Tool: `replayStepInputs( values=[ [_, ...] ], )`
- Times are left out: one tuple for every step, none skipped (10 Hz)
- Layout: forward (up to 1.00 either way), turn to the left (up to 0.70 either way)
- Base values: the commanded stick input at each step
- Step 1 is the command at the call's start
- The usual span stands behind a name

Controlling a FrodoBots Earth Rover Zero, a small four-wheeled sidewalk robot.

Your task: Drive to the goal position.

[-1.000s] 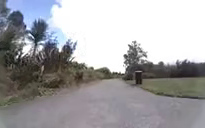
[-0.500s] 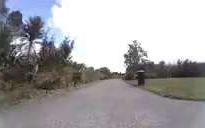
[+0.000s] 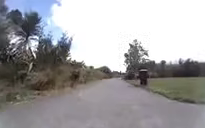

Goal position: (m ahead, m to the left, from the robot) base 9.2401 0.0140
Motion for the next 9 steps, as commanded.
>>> replayStepInputs(
  values=[
    [0.85,0.0],
    [0.85,0.0],
    [0.85,0.0],
    [0.85,0.0],
    [0.85,-0.34],
    [0.85,-0.34],
    [0.85,0.0],
    [0.85,0.0],
    [0.85,0.0]
  ],
)
